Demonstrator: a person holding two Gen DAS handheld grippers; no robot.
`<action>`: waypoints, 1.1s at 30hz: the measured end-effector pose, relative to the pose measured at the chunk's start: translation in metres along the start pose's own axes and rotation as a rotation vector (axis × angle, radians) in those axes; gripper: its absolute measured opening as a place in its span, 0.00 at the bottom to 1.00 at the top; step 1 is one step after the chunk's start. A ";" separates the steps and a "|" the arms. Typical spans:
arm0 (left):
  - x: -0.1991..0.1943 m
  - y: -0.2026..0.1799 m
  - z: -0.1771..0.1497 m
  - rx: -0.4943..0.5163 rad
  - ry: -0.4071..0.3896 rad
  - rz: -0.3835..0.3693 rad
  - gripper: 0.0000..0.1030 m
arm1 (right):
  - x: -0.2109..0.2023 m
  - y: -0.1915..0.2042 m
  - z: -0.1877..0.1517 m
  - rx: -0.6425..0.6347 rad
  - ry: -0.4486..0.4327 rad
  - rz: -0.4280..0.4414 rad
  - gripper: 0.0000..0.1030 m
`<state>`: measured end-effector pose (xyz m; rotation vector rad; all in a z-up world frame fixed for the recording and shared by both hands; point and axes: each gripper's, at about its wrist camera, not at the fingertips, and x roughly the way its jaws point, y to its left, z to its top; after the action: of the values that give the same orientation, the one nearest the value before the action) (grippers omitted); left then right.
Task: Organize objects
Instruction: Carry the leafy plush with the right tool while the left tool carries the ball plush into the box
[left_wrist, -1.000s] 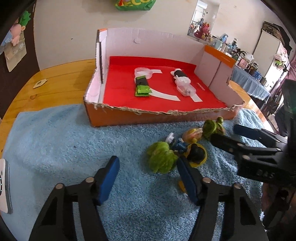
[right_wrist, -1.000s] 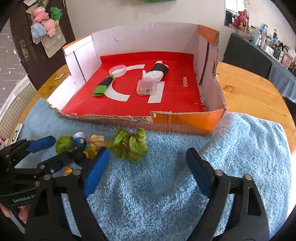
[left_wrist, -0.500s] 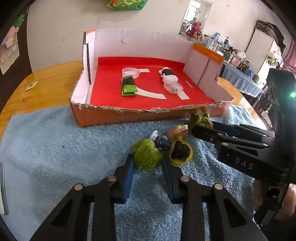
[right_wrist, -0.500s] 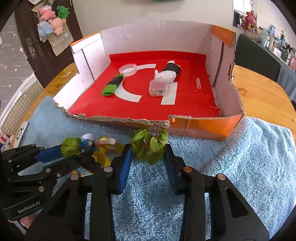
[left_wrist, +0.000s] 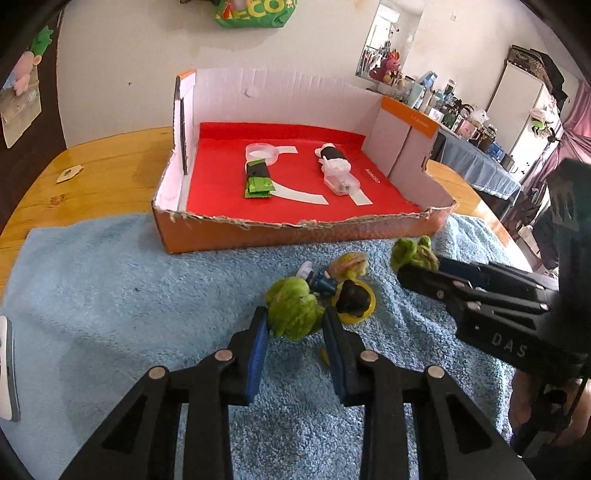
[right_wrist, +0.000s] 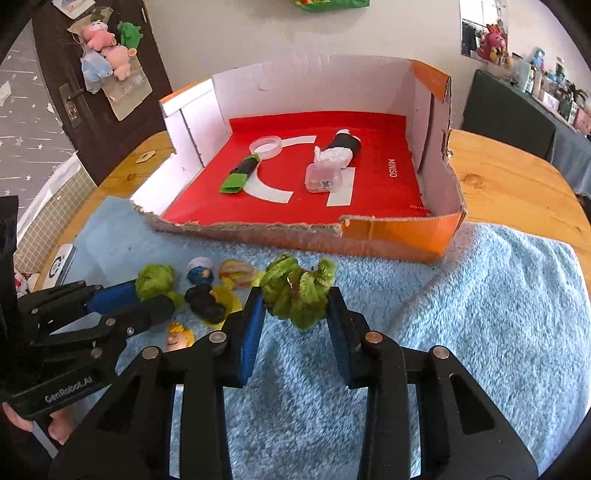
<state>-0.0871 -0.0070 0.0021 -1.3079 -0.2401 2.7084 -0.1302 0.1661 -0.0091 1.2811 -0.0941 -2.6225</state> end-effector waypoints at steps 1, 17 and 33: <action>-0.001 0.000 -0.001 0.000 -0.002 0.001 0.30 | -0.002 0.001 -0.002 0.000 -0.001 0.003 0.31; -0.028 0.001 -0.004 -0.012 -0.050 0.003 0.30 | -0.034 0.014 -0.020 -0.001 -0.036 0.028 0.31; -0.043 0.004 0.019 -0.010 -0.104 0.007 0.30 | -0.051 0.021 -0.003 -0.018 -0.087 0.031 0.31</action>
<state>-0.0754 -0.0202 0.0457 -1.1742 -0.2595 2.7882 -0.0939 0.1574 0.0312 1.1508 -0.1027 -2.6463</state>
